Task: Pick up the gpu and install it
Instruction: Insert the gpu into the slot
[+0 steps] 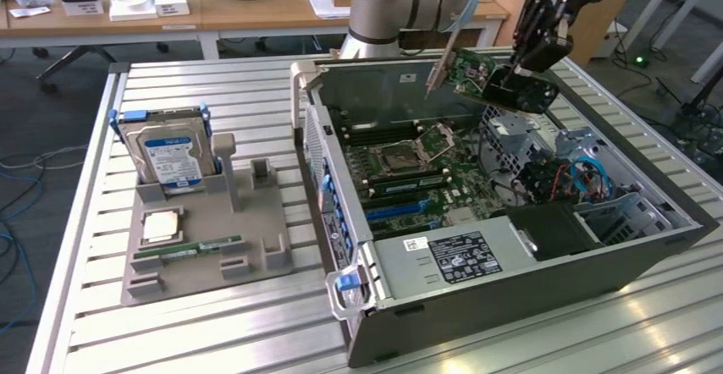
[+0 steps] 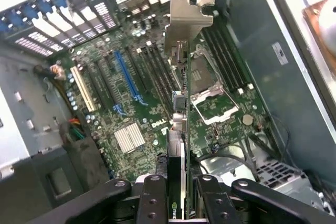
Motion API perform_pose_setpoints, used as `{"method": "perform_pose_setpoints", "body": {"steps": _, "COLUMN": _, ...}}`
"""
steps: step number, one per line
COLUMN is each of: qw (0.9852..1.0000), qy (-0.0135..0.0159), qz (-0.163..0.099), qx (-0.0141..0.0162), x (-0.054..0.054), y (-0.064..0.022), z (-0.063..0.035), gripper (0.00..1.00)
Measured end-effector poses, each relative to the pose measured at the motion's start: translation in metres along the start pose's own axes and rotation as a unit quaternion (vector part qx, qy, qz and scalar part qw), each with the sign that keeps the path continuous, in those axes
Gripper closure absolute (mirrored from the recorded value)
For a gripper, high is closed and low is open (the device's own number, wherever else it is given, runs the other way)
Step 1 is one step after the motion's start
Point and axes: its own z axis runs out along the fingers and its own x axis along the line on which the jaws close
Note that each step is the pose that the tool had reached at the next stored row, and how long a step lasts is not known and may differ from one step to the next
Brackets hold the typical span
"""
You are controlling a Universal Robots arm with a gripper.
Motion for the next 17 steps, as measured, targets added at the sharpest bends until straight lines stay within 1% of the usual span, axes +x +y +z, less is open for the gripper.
{"method": "perform_pose_setpoints", "body": {"steps": 3, "qw": 0.9996, "qy": 0.0031, "qz": -0.027, "qx": -0.0003, "x": 0.0, "y": 0.0, "z": 0.0002, "gripper": 0.74}}
{"method": "perform_pose_setpoints", "body": {"steps": 5, "qw": 0.999, "qy": 0.0052, "qz": -0.045, "qx": -0.0005, "x": 0.0, "y": 0.0, "z": 0.0004, "gripper": 0.74}}
{"method": "perform_pose_setpoints", "body": {"steps": 8, "qw": 0.9974, "qy": 0.0084, "qz": -0.072, "qx": -0.0009, "x": 0.0, "y": -0.0001, "z": 0.0006, "gripper": 0.74}}
{"method": "perform_pose_setpoints", "body": {"steps": 11, "qw": 0.9951, "qy": 0.0114, "qz": -0.098, "qx": -0.0012, "x": 0.0, "y": -0.0001, "z": 0.0007, "gripper": 0.74}}
{"method": "perform_pose_setpoints", "body": {"steps": 13, "qw": 0.9942, "qy": 0.0125, "qz": -0.107, "qx": -0.0013, "x": 0.0, "y": -0.0001, "z": 0.0006, "gripper": 0.74}}
{"method": "perform_pose_setpoints", "body": {"steps": 15, "qw": 0.9936, "qy": 0.013, "qz": -0.112, "qx": -0.0013, "x": 0.0, "y": -0.0001, "z": 0.0007, "gripper": 0.74}}
{"method": "perform_pose_setpoints", "body": {"steps": 17, "qw": 0.9931, "qy": 0.0132, "qz": -0.116, "qx": -0.0005, "x": -0.0002, "y": 0.0, "z": 0.0009, "gripper": 0.74}}
